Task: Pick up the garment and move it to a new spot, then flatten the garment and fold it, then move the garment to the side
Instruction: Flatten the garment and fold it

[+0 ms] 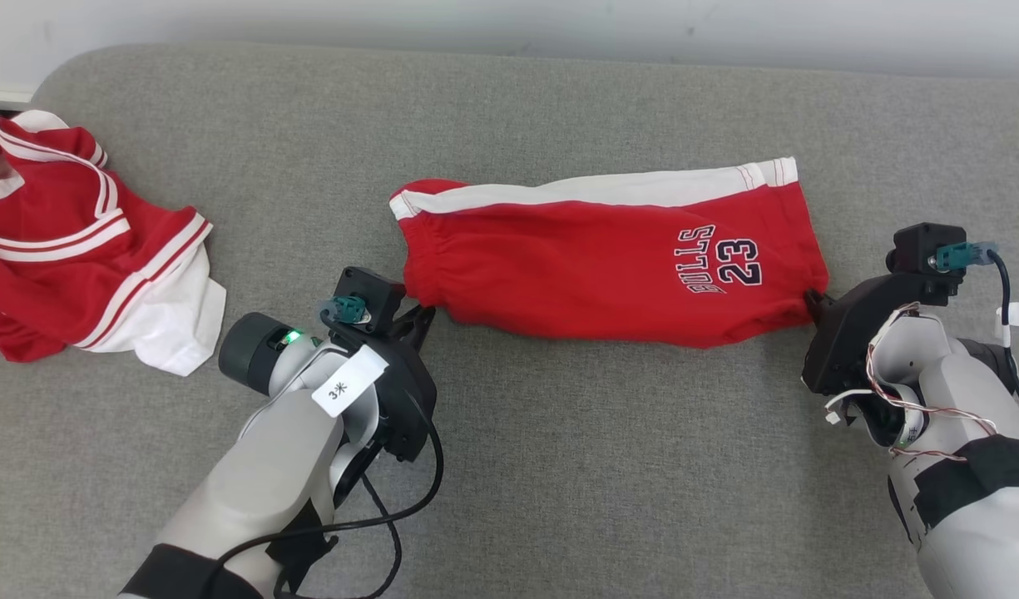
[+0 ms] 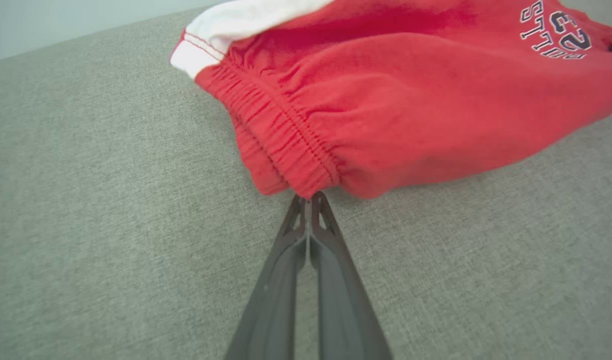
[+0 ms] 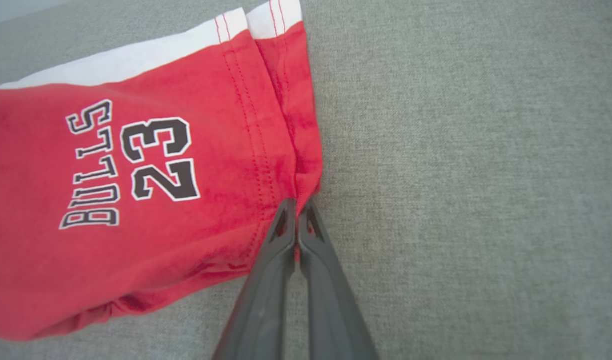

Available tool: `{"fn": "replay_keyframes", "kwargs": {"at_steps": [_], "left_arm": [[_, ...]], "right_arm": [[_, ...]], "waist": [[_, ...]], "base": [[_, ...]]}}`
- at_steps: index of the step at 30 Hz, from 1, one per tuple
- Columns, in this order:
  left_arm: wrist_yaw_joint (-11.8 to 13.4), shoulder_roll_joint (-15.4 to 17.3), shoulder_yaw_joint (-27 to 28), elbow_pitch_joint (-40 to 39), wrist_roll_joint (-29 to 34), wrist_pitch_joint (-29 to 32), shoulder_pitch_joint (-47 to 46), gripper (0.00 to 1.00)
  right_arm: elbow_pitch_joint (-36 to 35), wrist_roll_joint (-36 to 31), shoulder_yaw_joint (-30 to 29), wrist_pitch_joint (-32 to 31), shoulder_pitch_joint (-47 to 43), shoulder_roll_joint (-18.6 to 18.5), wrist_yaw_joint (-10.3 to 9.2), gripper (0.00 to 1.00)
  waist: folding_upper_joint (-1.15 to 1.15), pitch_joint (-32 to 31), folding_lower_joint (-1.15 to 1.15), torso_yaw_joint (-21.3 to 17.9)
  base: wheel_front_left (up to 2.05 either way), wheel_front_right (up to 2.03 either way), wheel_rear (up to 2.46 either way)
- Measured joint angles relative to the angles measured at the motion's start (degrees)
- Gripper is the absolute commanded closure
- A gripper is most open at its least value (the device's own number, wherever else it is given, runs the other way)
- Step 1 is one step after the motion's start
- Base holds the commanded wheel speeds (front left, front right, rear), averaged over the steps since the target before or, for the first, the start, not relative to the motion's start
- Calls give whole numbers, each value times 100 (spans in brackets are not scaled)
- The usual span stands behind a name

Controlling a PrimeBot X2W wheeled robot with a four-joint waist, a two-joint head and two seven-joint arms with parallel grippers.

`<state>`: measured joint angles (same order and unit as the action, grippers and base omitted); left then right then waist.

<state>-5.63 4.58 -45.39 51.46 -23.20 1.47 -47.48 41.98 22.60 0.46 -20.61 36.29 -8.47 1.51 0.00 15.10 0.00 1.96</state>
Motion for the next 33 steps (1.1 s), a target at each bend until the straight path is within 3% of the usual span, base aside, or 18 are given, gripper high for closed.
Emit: {"fn": "replay_keyframes", "kwargs": {"at_steps": [3, 7, 16, 27, 33], "left_arm": [[-51, 18, -97, 40, 11, -11, 2, 100], [-102, 62, -241, -20, 52, -132, 22, 100], [-152, 488, -556, -305, 92, -322, 559, 100], [-153, 944, -758, -1105, -56, -379, 1391, 100], [-153, 1314, -835, -1919, -364, -314, 1794, 100]], "right_arm": [[10, 9, -13, 22, -63, -21, 19, 100], [-101, 227, -109, -1, -284, -32, 207, 100], [-770, 481, -142, -5, -1015, 7, 381, 100], [-2444, 1022, -314, -38, -2646, 215, 463, 100], [-3570, 1176, -479, -199, -3487, 209, 450, 100]], "waist": [[0, -43, 0, 14], [0, -140, 0, 51], [0, -468, 0, 81], [0, -889, -1, 60], [0, -1052, -1, -32]], "base": [[0, 0, 0], [0, 0, 0], [0, 0, 0], [0, 0, 0], [0, 0, 0]]}}
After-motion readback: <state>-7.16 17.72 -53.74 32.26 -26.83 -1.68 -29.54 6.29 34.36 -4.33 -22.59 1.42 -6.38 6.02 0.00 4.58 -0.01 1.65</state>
